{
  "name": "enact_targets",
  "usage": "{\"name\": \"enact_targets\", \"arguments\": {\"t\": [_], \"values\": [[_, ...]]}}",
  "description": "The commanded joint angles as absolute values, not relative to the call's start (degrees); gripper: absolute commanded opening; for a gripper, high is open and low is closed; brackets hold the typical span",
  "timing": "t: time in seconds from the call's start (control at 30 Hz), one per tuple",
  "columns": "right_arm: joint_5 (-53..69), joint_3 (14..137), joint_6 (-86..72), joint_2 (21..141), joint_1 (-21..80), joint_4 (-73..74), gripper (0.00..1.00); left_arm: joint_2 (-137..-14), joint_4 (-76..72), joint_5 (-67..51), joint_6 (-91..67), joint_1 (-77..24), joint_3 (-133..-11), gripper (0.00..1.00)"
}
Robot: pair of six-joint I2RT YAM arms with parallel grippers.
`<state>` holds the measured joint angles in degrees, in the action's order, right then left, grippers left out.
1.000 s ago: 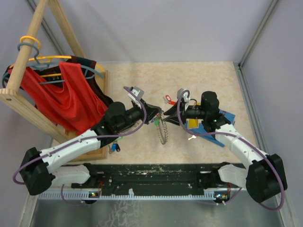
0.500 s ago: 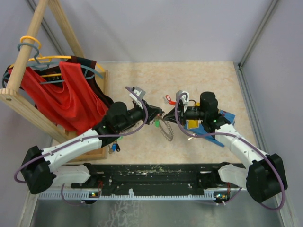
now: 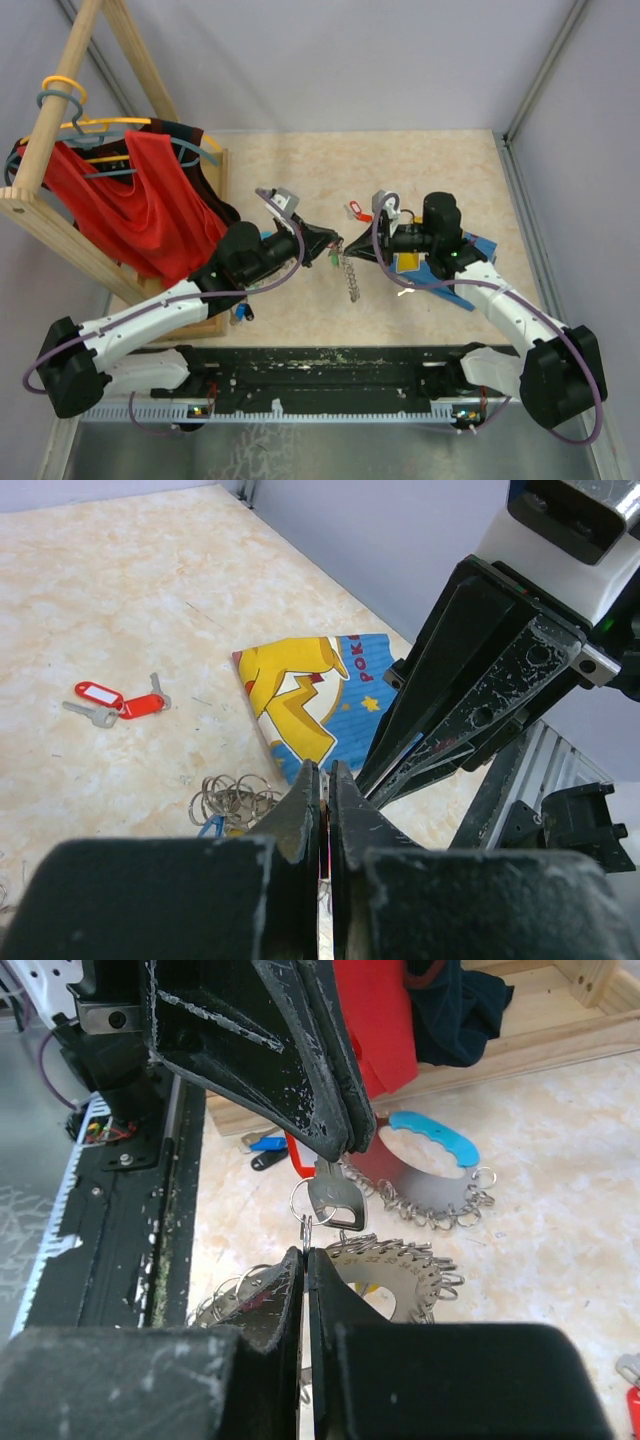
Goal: Remove the keys from the keyring
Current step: Remove the key from the keyring.
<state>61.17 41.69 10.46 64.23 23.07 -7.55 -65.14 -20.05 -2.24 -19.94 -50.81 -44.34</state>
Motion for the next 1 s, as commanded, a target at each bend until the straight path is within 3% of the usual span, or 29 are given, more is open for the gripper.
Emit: {"name": "enact_targets", "arguments": {"t": [0.0,0.97], "values": [[65.7,43.8,4.9,62.9,22.3,-13.4,0.0,-62.1,-25.0,0.8,-21.0,-50.8,-42.0,0.0],[65.7,38.6,-13.8,65.6,20.5,-32.3,0.0,-63.6,-34.7,-0.2,-19.6,-50.8,-35.3,0.0]]}}
